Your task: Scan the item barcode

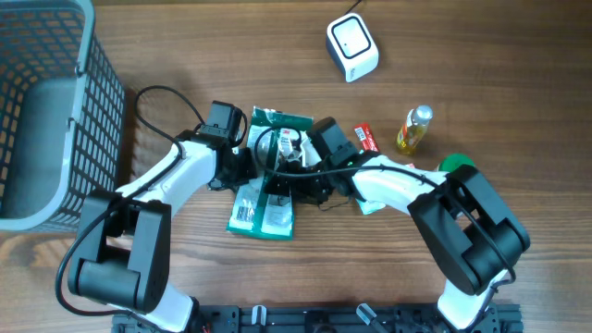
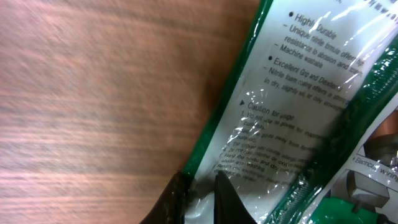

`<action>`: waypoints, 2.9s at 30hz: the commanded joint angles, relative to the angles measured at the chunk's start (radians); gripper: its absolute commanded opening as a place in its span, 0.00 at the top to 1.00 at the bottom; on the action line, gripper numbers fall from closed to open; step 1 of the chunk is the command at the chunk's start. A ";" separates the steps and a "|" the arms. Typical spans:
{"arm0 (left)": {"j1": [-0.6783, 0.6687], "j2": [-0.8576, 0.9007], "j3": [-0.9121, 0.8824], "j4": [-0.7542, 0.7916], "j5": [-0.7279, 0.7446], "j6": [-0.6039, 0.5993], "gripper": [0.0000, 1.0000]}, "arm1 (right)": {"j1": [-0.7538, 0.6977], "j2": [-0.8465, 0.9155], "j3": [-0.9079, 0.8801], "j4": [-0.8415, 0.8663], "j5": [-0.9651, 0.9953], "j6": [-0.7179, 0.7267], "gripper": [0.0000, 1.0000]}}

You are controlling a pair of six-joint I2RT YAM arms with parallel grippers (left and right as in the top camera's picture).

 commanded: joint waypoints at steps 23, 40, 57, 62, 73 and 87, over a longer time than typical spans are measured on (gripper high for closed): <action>-0.016 0.084 -0.064 -0.063 0.120 0.011 0.86 | 0.026 0.086 -0.067 0.052 0.156 -0.001 0.85; 0.018 0.083 -0.062 0.087 0.114 0.056 0.82 | 0.026 0.086 -0.067 0.052 0.163 -0.044 0.95; 0.071 -0.082 0.038 0.024 0.006 0.103 0.67 | 0.026 0.086 -0.067 0.053 0.164 -0.046 0.96; 0.119 -0.155 0.038 0.034 -0.188 0.103 0.44 | 0.025 0.086 -0.067 0.053 0.164 -0.046 0.96; 0.152 -0.156 0.038 0.033 -0.253 0.103 0.00 | 0.025 0.086 -0.067 0.056 0.164 -0.045 0.96; 0.152 -0.156 0.038 0.033 -0.253 0.103 0.00 | 0.025 0.086 -0.067 0.063 0.163 -0.043 0.96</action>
